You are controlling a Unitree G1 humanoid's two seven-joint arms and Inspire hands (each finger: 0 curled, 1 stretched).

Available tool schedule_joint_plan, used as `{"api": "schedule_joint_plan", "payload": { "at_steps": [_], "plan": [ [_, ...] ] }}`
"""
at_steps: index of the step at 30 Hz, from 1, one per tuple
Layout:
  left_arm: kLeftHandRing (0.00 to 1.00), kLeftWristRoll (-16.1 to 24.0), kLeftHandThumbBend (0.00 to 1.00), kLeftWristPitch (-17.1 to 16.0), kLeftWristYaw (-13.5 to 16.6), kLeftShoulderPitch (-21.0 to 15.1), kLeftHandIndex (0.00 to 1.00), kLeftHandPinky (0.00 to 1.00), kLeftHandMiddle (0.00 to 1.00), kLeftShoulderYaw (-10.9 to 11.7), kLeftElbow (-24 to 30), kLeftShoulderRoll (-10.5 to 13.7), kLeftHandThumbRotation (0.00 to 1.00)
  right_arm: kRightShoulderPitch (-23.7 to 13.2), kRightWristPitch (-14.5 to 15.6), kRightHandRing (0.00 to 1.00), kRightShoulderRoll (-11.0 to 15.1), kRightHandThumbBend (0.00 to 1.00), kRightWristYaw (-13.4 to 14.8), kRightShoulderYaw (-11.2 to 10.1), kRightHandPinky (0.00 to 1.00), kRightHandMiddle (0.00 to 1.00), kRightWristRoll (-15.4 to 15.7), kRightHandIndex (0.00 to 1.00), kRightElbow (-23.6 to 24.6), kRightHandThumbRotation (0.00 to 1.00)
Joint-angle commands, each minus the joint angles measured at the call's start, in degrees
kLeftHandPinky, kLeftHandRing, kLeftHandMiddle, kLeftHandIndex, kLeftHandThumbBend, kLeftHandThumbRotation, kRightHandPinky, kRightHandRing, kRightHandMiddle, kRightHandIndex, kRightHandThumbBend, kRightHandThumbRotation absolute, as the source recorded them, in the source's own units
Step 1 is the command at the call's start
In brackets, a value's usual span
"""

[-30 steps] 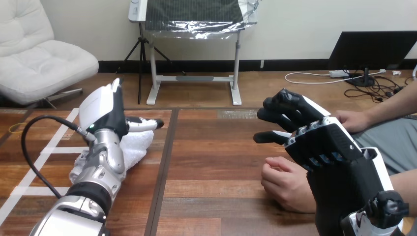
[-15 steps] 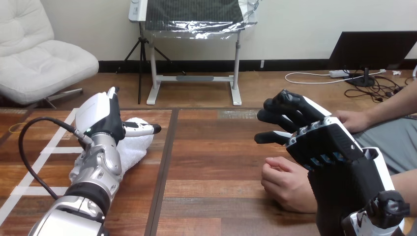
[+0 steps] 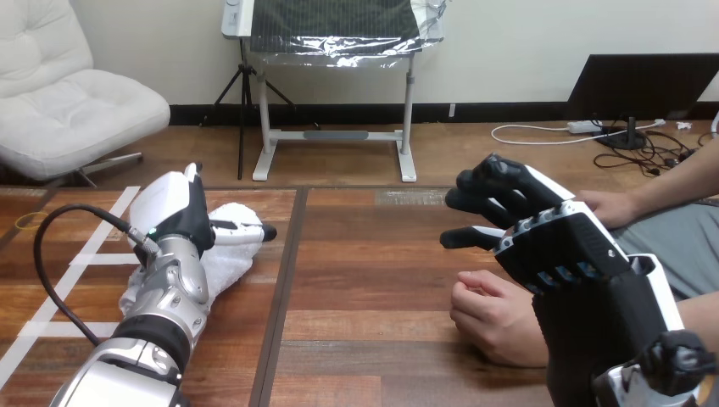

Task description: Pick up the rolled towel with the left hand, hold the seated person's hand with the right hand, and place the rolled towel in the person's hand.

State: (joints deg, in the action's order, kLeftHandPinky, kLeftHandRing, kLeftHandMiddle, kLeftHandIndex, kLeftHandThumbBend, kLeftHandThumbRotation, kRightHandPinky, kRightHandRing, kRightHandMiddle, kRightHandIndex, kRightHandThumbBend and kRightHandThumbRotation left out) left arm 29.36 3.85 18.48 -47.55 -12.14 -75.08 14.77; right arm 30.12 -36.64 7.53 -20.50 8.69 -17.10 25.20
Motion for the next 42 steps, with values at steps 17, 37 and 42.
{"api": "schedule_joint_plan", "payload": {
  "at_steps": [17,37,42],
  "plan": [
    [0.99,-1.3,0.98,4.8,-2.4,-2.3,0.97,1.0,0.98,-0.7,-0.3,-1.5,0.41,-2.0,-0.6,0.79,0.5,0.93,-0.6,-0.5,0.65,0.81,-1.6,0.8,2.3,1.0],
    [0.98,-1.0,0.96,7.5,-3.3,-2.5,0.94,1.0,0.97,-2.4,-1.0,-2.6,0.4,-1.9,-2.3,0.78,0.9,0.91,-1.9,-0.1,0.61,0.81,-3.1,0.8,2.6,1.0],
    [0.97,-0.9,0.96,8.1,-2.8,-2.4,0.93,1.0,0.96,-2.6,-1.1,-2.9,0.38,-1.6,-2.4,0.79,1.3,0.9,-2.5,-0.1,0.61,0.81,-4.1,0.8,3.1,1.0]
  ]
}}
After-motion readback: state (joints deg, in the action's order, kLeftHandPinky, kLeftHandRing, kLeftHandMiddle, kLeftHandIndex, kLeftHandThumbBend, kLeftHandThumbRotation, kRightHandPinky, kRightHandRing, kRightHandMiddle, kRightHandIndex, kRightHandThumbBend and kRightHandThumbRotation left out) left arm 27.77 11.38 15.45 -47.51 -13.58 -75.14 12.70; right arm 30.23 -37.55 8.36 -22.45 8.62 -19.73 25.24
